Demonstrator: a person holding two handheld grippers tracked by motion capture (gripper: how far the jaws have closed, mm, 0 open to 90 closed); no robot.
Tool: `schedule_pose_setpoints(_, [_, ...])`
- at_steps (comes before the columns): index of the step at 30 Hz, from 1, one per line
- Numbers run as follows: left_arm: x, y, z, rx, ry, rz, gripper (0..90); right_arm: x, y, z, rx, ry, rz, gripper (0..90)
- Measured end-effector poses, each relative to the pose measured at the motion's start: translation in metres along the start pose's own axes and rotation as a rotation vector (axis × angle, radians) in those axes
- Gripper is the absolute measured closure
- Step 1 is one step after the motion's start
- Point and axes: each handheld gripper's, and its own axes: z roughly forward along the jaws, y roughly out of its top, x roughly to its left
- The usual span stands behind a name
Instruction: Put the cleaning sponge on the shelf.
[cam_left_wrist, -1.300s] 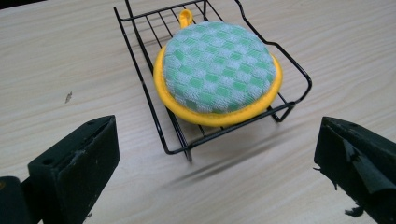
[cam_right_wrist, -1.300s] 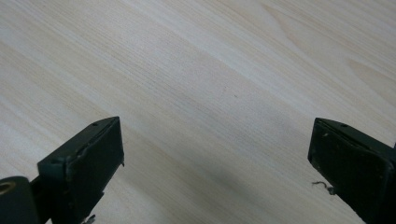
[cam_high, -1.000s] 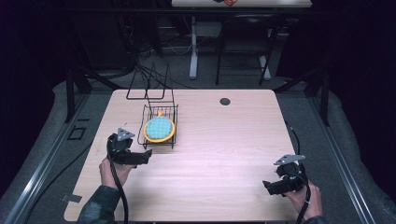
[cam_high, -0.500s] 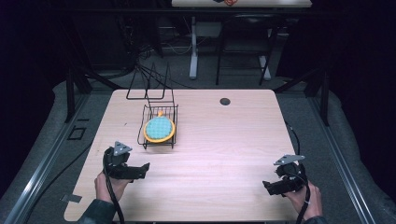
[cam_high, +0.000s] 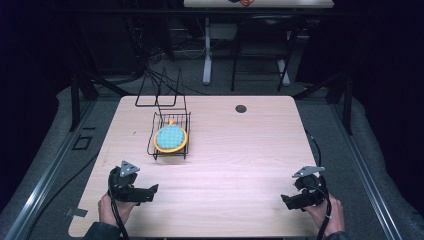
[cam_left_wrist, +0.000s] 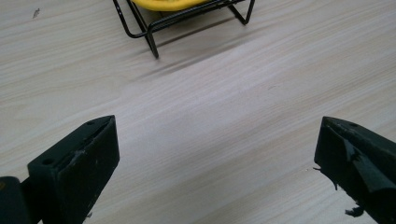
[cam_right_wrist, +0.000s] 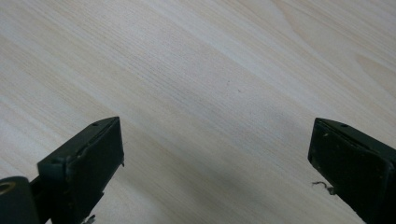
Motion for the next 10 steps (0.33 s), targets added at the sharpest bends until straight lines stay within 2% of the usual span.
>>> schedule_pose_setpoints(10, [-0.0004,0.0013,0.0037,0.017,-0.006,0.009,0.0,-0.0019,-0.0005,0.0001,0.009,0.006,-0.004,3.2])
